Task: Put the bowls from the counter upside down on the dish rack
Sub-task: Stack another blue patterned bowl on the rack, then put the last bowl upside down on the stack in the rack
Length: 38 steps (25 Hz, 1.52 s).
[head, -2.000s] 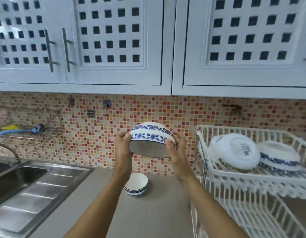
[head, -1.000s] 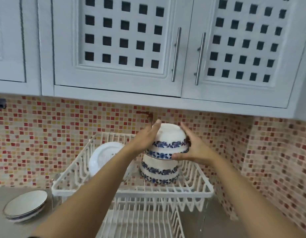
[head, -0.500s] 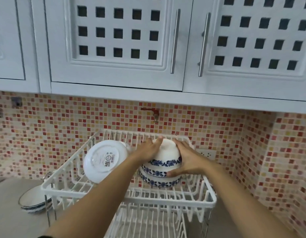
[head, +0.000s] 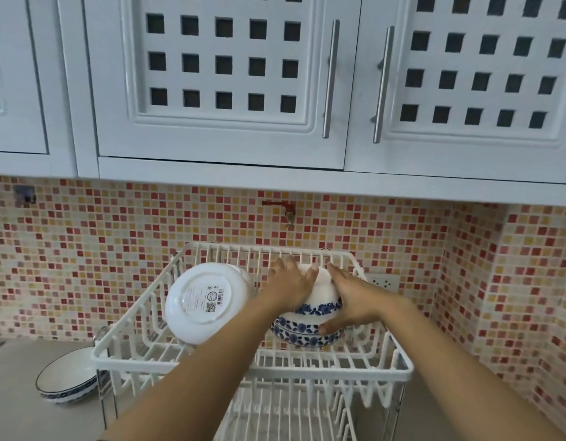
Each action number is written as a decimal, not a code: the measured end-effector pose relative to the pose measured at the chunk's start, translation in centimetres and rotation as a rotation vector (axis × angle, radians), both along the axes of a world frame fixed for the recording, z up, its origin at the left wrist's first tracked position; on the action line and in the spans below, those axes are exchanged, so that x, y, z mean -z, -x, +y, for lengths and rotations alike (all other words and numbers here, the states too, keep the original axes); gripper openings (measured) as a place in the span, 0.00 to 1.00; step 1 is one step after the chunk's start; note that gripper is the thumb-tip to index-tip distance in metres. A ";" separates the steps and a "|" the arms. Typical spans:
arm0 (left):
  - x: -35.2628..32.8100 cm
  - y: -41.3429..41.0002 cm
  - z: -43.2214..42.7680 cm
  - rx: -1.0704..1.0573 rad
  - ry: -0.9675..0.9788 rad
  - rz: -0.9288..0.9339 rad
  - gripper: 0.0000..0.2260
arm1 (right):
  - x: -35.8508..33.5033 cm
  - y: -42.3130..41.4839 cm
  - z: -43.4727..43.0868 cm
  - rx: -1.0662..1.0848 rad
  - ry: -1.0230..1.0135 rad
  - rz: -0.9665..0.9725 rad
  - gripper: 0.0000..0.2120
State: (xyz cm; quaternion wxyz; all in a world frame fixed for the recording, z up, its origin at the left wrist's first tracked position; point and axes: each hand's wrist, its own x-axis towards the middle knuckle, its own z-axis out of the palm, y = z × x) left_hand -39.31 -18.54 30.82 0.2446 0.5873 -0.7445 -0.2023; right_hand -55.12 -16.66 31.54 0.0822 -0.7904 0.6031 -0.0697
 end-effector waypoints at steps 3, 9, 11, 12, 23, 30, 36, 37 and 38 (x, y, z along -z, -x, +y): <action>-2.5 -0.6 2.1 0.057 0.197 0.065 0.29 | -1.6 -1.6 0.9 0.033 0.074 -0.046 0.56; -7.0 -12.3 6.0 0.014 0.342 0.167 0.26 | -4.3 -11.9 4.8 0.005 0.359 -0.131 0.34; -7.0 -17.8 7.0 -0.041 0.334 0.124 0.26 | -4.1 -16.9 5.4 -0.021 0.388 -0.189 0.32; -6.6 -21.0 7.6 -0.074 0.332 0.089 0.26 | -3.8 -20.0 5.6 -0.041 0.395 -0.204 0.32; 5.1 -47.5 11.8 -0.408 0.058 0.005 0.19 | 6.5 -47.2 6.0 -0.110 0.182 -0.362 0.28; 16.1 -52.9 7.9 -0.487 -0.161 -0.026 0.23 | 17.4 -51.1 0.8 0.107 0.000 -0.361 0.29; 22.8 -54.7 0.5 -0.465 -0.262 -0.067 0.25 | 24.7 -53.0 -7.8 0.249 -0.121 -0.330 0.30; 23.8 -55.0 -1.3 -0.465 -0.289 -0.076 0.26 | 25.8 -53.4 -9.5 0.261 -0.143 -0.330 0.30; 24.8 -55.2 -3.0 -0.463 -0.314 -0.077 0.26 | 27.0 -53.8 -11.2 0.270 -0.168 -0.337 0.30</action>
